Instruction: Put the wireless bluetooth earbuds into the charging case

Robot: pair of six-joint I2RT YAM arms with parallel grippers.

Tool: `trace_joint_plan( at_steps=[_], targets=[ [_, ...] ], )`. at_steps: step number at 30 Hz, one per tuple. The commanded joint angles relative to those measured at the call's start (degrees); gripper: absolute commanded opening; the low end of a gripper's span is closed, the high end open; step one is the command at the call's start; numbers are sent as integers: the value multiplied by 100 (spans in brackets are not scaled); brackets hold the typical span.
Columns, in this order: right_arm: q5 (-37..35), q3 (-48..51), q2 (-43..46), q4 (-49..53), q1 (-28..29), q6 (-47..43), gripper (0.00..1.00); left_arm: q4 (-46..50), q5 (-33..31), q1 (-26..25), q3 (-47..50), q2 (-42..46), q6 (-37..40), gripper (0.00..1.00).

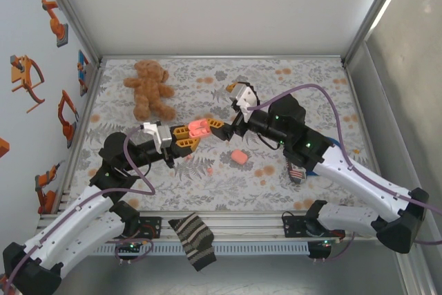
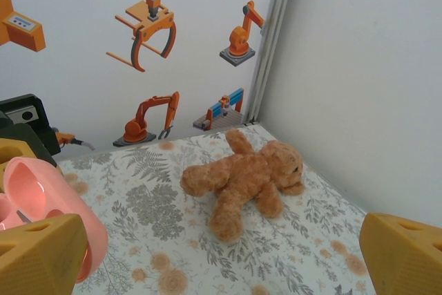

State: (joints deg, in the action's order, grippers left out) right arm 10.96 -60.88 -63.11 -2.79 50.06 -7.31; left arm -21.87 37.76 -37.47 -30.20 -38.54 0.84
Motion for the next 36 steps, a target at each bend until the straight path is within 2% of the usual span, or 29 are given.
trace_joint_plan(
  at_steps=[1,10,16,19,22,27,31,36],
  targets=[
    [10,-147,50,13,-23,98,99,-168,134,-32,5,63,37,9],
    [-249,-37,519,329,-135,251,99,193,-102,-31,66,344,64,9],
    [-154,111,483,463,-871,1449,99,594,-163,-36,119,743,63,9],
    [251,49,129,736,-1208,2082,99,762,-229,-31,145,1003,39,10],
    [443,-107,-380,1092,-1282,2519,98,836,-293,-33,187,1244,-4,10],
    [1344,-139,-1298,885,-1280,2969,85,945,-322,-32,260,1553,-116,10],
    [1693,-45,-1905,501,-1280,3431,78,1046,-326,-32,282,1779,-129,10],
    [1859,-164,-2742,523,-1162,3922,69,1123,-399,-34,291,1936,-107,10]
  ],
)
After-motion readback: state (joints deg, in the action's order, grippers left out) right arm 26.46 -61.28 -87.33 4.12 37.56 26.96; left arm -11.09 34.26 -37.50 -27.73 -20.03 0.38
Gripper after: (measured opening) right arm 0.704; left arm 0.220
